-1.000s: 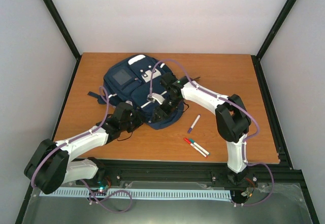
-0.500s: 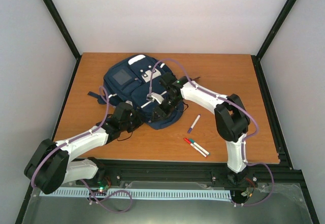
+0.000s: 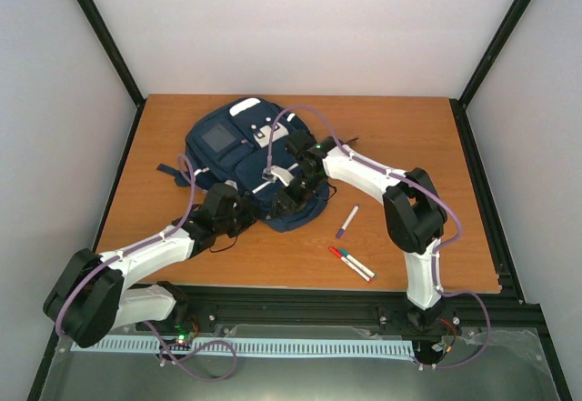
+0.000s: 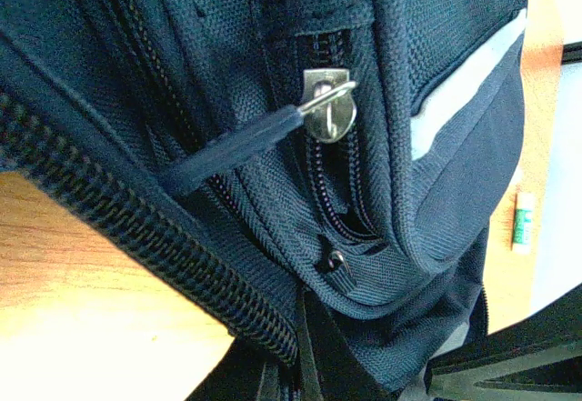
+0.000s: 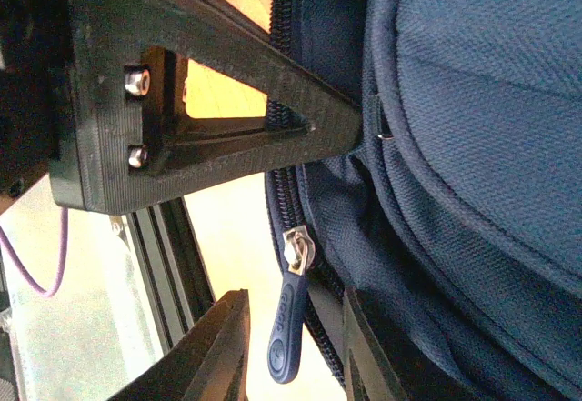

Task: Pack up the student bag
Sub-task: Zip the student bag at the center of the board.

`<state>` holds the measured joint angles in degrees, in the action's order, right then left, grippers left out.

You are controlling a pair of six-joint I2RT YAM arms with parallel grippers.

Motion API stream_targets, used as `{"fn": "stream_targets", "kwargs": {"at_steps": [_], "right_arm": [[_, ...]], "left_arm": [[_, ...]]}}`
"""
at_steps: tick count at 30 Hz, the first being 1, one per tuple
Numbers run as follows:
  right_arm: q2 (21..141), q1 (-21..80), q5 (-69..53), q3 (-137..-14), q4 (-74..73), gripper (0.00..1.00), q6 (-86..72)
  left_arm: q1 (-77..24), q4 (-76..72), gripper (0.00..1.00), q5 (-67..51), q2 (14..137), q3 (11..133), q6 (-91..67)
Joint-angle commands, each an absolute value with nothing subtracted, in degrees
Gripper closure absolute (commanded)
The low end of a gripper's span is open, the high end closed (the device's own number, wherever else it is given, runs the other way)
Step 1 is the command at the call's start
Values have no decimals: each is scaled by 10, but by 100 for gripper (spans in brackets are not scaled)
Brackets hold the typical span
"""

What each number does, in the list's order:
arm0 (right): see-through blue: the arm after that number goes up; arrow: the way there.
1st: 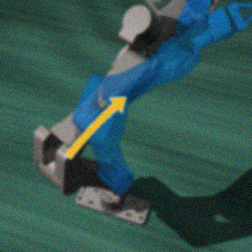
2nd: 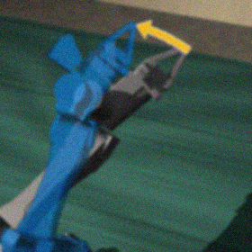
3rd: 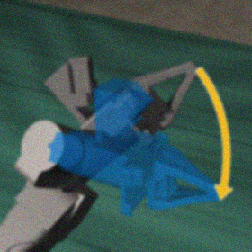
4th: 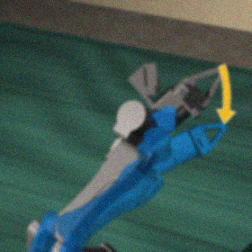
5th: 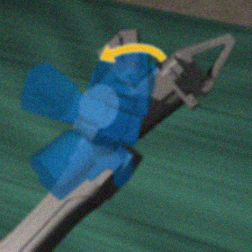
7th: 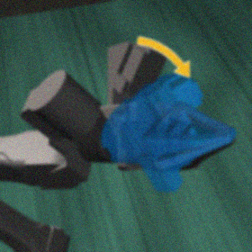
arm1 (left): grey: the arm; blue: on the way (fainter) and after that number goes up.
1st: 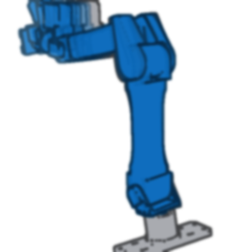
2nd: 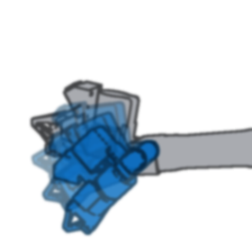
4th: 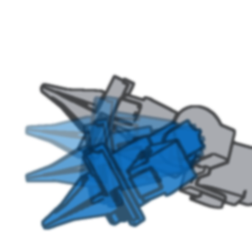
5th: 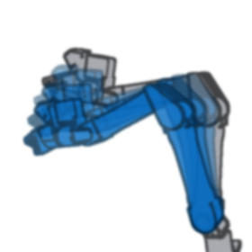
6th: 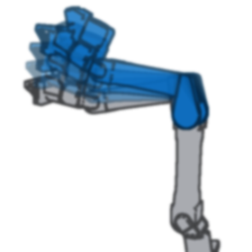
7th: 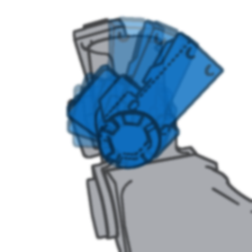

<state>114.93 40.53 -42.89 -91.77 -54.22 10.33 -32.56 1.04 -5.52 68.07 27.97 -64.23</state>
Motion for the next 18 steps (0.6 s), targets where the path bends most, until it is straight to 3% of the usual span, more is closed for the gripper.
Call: {"fn": "stream_targets", "kwargs": {"at_steps": [1,11,18], "right_arm": [[1157,406,-423,-913,-539,70,105],[1160,438,-351,-925,-543,63,117],[1143,445,-261,-924,-538,70,114]], "left_arm": [[-319,-35,99,-42,675,290,-628],[-319,-32,99,-41,674,294,-628],[-319,-29,99,-40,671,294,-628]]}}
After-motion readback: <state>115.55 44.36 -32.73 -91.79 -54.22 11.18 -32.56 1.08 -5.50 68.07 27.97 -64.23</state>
